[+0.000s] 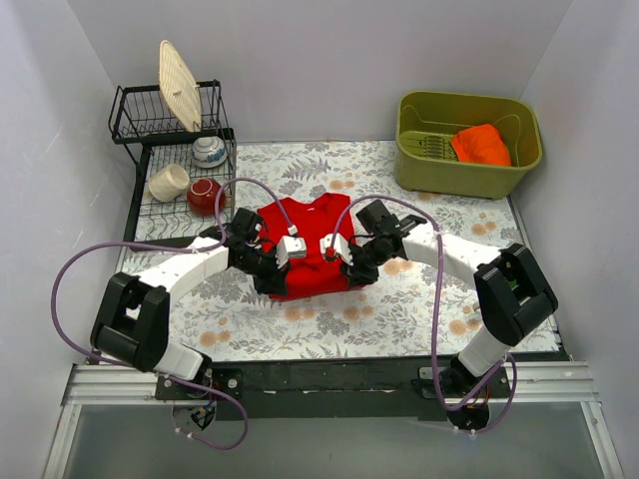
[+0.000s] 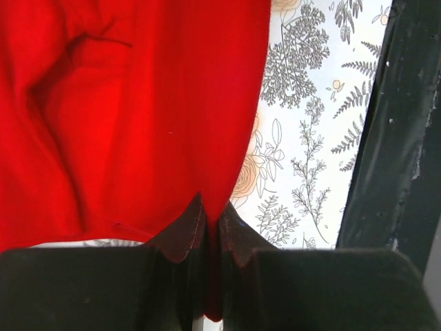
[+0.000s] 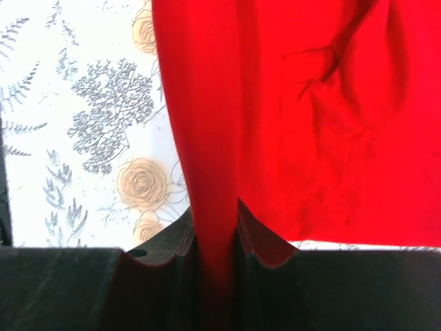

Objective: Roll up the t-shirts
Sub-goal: Roll the T-shirt to the center of the board.

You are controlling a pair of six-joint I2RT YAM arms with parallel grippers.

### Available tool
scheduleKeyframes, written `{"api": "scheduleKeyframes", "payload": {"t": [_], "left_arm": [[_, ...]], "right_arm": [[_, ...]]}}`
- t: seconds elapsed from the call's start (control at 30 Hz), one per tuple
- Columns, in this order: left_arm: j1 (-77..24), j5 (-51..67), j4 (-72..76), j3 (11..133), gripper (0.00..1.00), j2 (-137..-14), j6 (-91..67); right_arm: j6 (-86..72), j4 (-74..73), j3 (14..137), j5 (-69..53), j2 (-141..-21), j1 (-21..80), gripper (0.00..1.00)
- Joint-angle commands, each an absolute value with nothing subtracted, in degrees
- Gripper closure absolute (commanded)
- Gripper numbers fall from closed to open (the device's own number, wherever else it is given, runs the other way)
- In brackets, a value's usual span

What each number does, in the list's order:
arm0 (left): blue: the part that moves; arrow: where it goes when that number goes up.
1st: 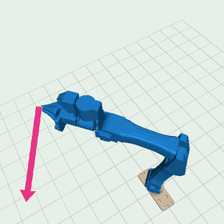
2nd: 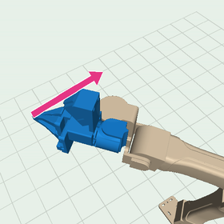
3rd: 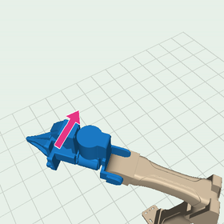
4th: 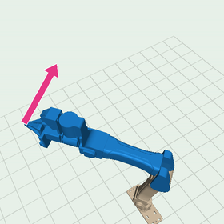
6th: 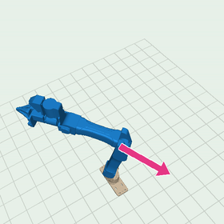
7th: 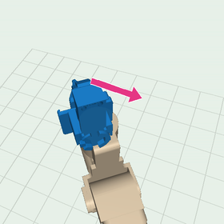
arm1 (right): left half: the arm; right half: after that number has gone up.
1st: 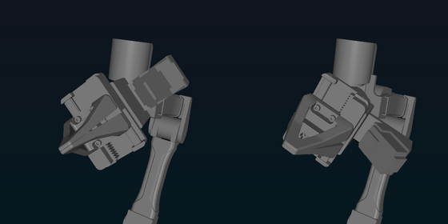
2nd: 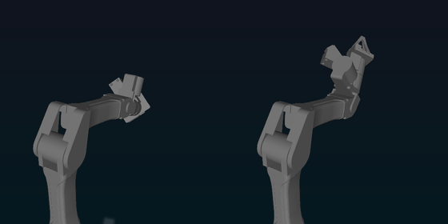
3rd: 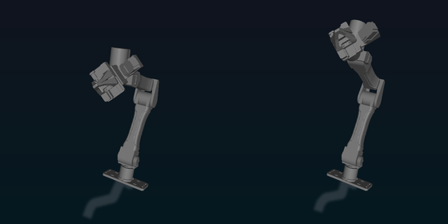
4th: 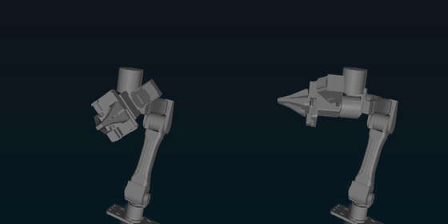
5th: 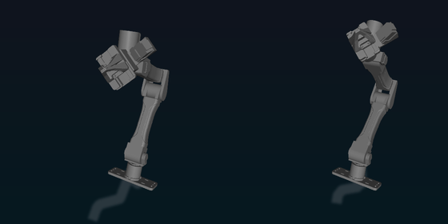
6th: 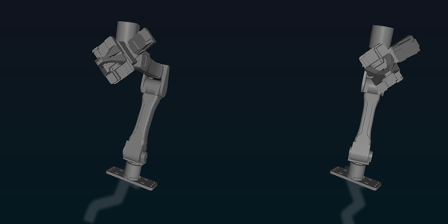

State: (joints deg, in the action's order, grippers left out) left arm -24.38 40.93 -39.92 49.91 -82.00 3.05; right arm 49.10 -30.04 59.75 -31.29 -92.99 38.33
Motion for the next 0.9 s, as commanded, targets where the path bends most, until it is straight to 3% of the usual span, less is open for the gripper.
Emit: {"api": "scheduleKeyframes", "payload": {"t": [0.0,0.2,0.4,0.7,0.87], "left_arm": [[-21.89,41.39,-46.84,51.41,1.0,-86.12,4.21],[-17.32,41.22,-48.52,55.19,1.0,-94.74,6.85],[-14.07,41.57,-56.42,68.8,1.0,-107.47,9.84],[-12.75,39.56,-63.02,79.71,1.0,-117.15,14.06],[-11.78,37.79,-60.3,81.73,0.86,-118.12,12.84]], "right_arm": [[51.85,-39.01,63.62,-33.82,-94.3,35.16,0.72],[58.6,-51.4,72.93,-40.24,-104.75,30.68,0.78],[62.75,-60.1,82.78,-42.36,-113.9,28.04,0.82],[62.31,-62.84,91.14,-42.63,-122.34,25.66,0.84],[61.18,-65.3,95.01,-42.97,-127.43,25.05,0.83]]}}
